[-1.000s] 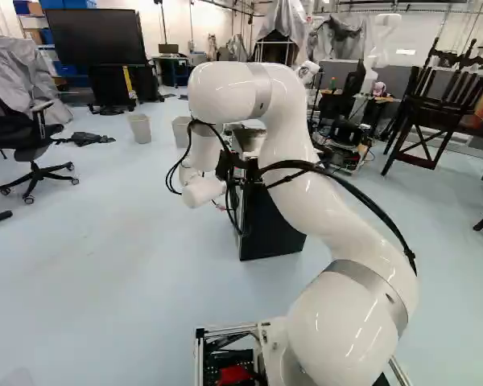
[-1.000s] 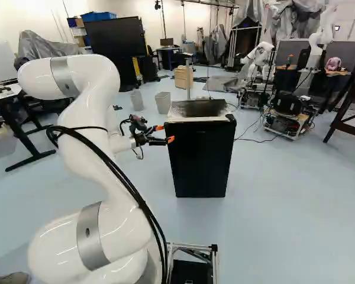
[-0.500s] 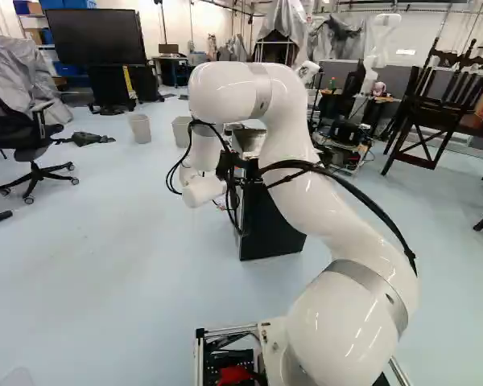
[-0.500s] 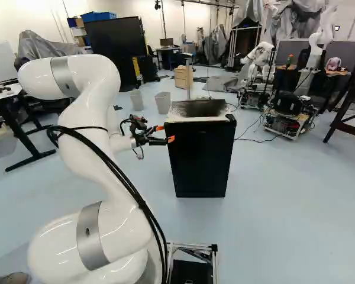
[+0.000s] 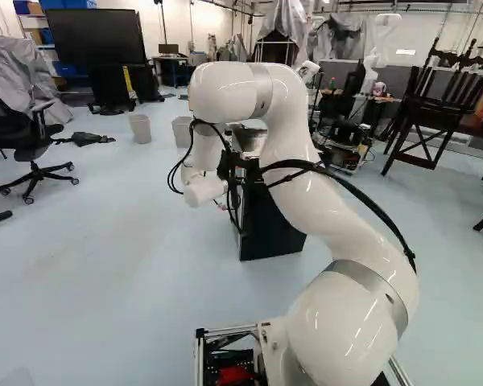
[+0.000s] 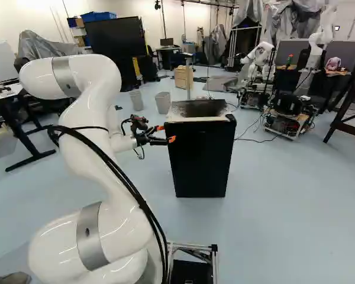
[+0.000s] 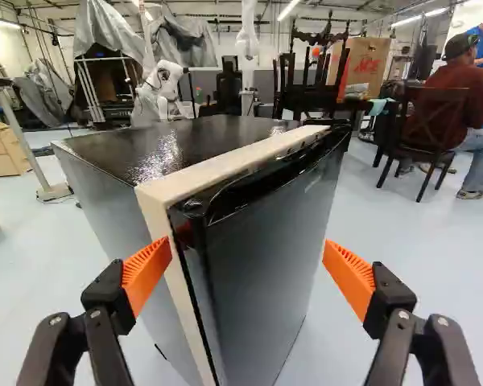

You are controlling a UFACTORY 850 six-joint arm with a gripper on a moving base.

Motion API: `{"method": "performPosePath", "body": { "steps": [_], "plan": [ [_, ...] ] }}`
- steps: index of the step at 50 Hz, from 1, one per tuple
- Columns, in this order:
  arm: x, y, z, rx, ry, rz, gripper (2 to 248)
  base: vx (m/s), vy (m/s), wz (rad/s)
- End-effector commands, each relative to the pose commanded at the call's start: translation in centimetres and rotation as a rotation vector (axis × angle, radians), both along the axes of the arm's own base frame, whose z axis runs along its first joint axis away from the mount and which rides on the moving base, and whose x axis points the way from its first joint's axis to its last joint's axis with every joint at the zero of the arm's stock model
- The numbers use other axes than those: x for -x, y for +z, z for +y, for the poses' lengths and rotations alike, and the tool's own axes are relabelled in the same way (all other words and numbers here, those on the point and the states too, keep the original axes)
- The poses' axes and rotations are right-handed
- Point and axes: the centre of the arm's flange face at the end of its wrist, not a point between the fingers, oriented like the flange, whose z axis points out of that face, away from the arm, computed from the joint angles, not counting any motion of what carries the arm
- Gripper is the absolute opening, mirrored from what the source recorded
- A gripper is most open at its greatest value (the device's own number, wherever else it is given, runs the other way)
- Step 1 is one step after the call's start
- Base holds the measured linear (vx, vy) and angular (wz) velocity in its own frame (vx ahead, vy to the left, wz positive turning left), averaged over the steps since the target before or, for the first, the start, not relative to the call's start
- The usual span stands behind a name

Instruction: Grab a drink from the fridge

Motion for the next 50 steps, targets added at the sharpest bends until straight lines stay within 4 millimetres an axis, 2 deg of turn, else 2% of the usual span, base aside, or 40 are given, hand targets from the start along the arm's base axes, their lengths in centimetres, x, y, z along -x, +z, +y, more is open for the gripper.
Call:
{"method": "performPosePath", "body": {
  "steps": [17, 50],
  "plan": [
    [0.2, 0.0, -0.5, 0.003, -0.007, 0.005, 247, 0.0, 0.0, 0.0],
    [1.8, 0.1, -2.0, 0.017, -0.018, 0.032, 247, 0.0, 0.0, -0.002]
  ]
}}
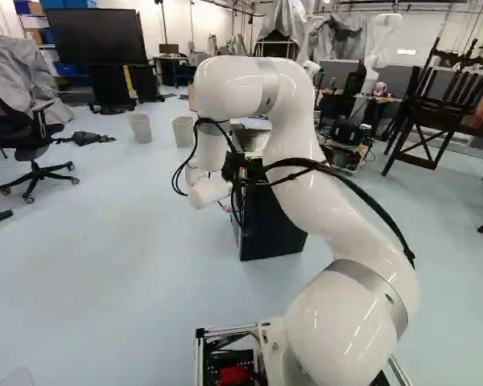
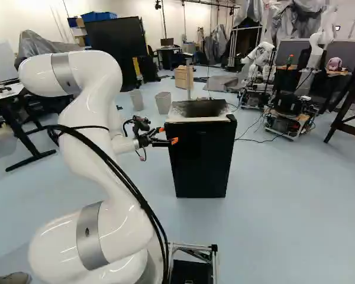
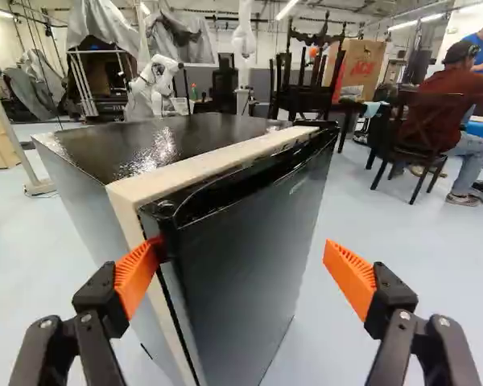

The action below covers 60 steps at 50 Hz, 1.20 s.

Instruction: Grab a drink from the fridge

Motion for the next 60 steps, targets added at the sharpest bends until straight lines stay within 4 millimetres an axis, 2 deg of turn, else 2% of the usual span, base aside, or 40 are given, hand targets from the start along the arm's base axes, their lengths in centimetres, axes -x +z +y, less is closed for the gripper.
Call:
{"method": "performPosePath", "body": {
  "steps": [60],
  "plan": [
    [5.3, 0.3, -1.1, 0.037, 0.031, 0.071, 247, 0.0, 0.0, 0.0]
  ]
}}
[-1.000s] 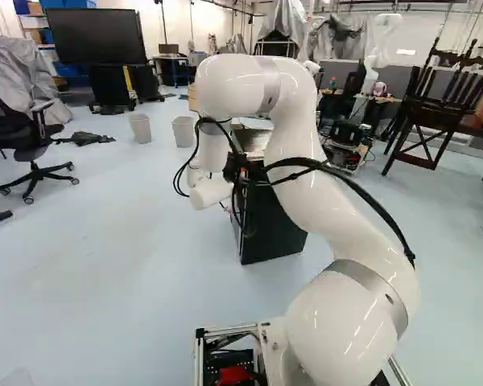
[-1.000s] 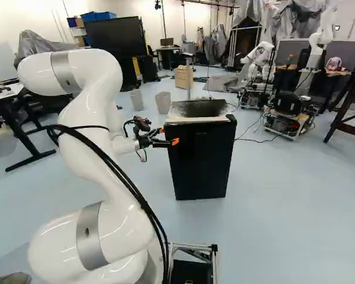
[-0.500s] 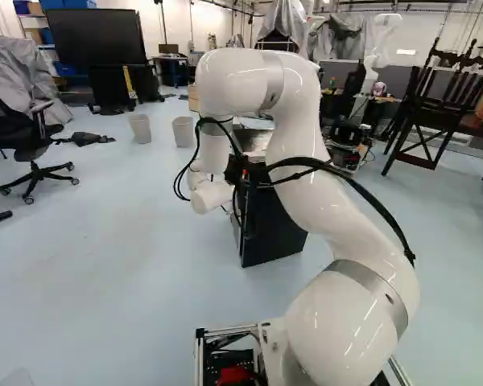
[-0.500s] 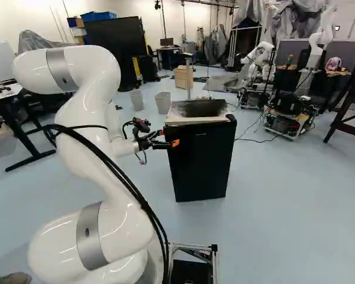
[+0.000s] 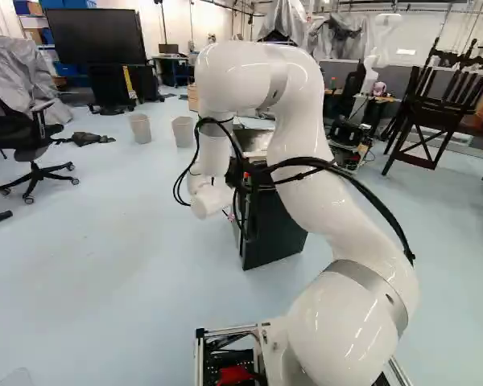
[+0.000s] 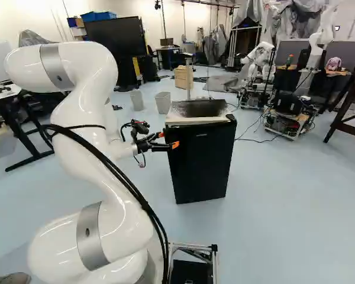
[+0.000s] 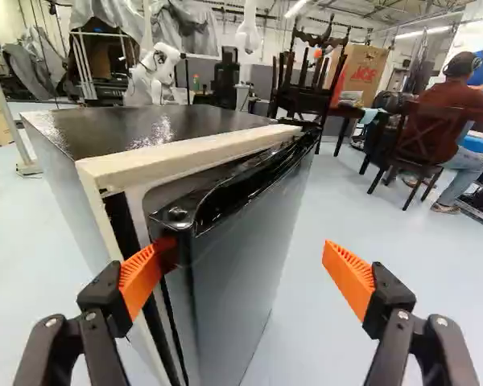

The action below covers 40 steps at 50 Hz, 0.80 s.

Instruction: Grab a drink from the fridge

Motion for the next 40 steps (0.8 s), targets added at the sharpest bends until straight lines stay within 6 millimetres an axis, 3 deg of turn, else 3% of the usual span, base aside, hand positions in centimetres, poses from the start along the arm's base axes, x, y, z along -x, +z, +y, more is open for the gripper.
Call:
{"method": "performPosePath", "body": {
  "steps": [40],
  "plan": [
    [6.8, 0.3, -0.2, 0.049, 0.077, 0.083, 247, 0.0, 0.0, 0.0]
  ]
}}
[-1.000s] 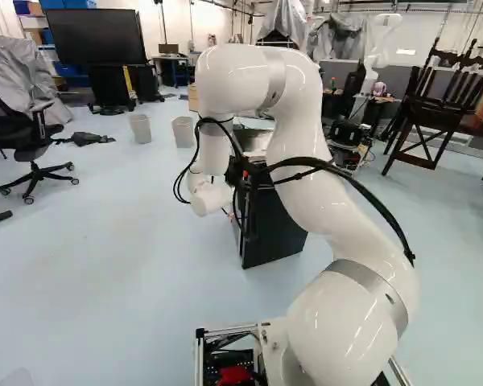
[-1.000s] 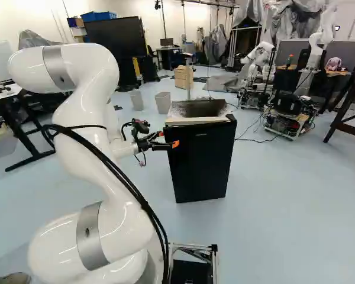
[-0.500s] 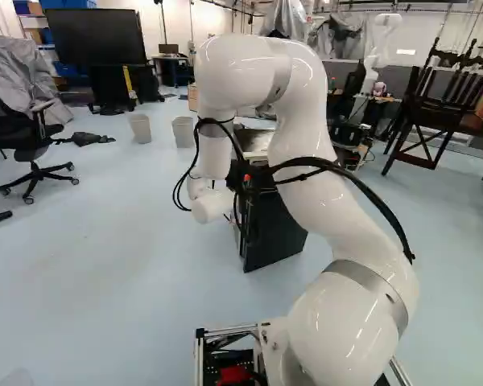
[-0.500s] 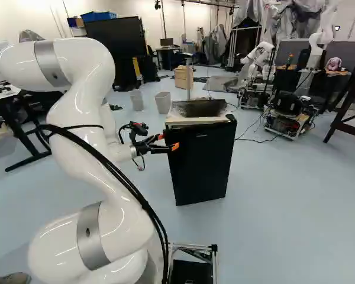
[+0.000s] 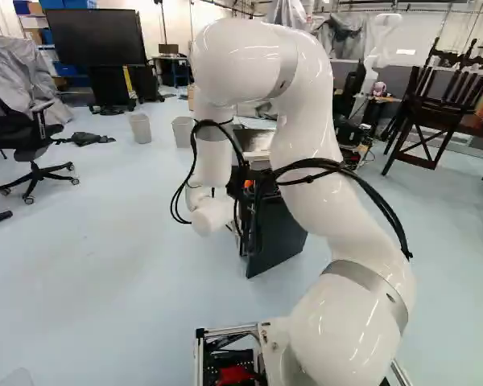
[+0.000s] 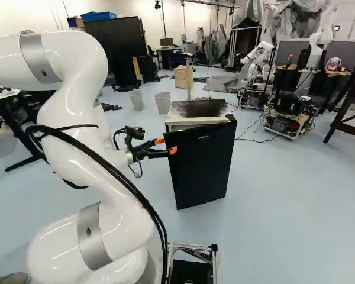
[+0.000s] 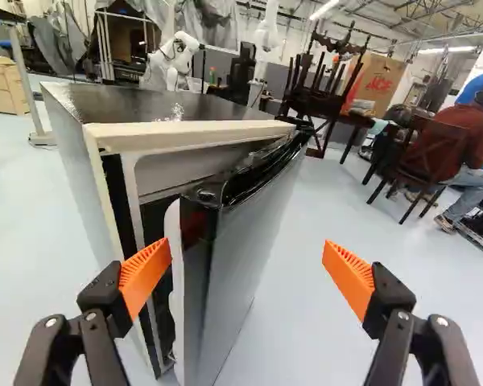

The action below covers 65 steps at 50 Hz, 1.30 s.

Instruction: Grab a drink from the fridge

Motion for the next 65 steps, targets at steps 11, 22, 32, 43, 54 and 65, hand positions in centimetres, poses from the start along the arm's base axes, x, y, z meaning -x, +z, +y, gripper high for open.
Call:
{"method": "performPosePath", "body": {
  "steps": [11, 22, 32, 43, 54, 65],
  "plan": [
    [0.2, 0.0, 0.0, 0.002, 0.003, 0.002, 247, 0.0, 0.0, 0.0],
    [0.2, 0.0, -0.1, 0.004, 0.001, 0.0, 247, 0.0, 0.0, 0.0],
    [0.0, 0.1, -0.4, 0.011, -0.007, -0.007, 247, 0.0, 0.0, 0.0],
    [-0.2, 0.2, -0.8, 0.019, -0.021, -0.015, 247, 0.0, 0.0, 0.0],
    [-0.4, 0.3, -1.7, 0.027, -0.06, -0.024, 247, 0.0, 0.0, 0.0],
    [-0.7, 0.4, -2.9, 0.036, -0.112, -0.033, 247, 0.0, 0.0, 0.0]
  ]
}}
